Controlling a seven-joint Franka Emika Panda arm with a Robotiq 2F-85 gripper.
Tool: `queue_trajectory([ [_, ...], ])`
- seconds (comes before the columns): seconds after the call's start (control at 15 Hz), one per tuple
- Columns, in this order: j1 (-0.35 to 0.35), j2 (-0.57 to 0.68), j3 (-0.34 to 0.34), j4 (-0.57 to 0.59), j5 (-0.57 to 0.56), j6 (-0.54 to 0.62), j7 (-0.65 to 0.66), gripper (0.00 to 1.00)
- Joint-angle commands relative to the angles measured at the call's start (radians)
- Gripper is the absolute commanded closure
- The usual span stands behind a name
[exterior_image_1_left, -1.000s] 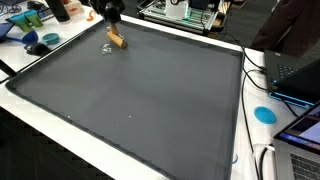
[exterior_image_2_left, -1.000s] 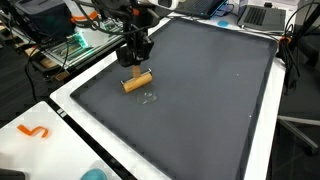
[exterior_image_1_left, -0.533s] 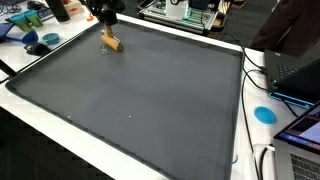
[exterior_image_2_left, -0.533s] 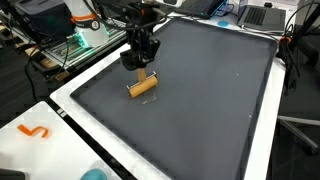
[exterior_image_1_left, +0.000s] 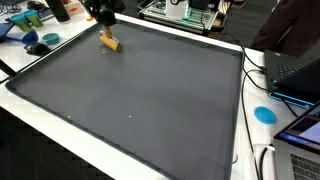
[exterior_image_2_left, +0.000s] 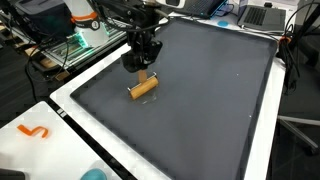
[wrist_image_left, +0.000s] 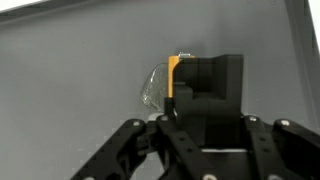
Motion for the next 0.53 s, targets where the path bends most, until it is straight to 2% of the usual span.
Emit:
queue_trajectory([
  [0.0,-0.014,0.076,-0.006,-0.001,0.021,0.076,-0.021,0.76],
  [0.47,-0.031,0.083,-0.01,-0.002,0.069,0.137,-0.058,0.76],
])
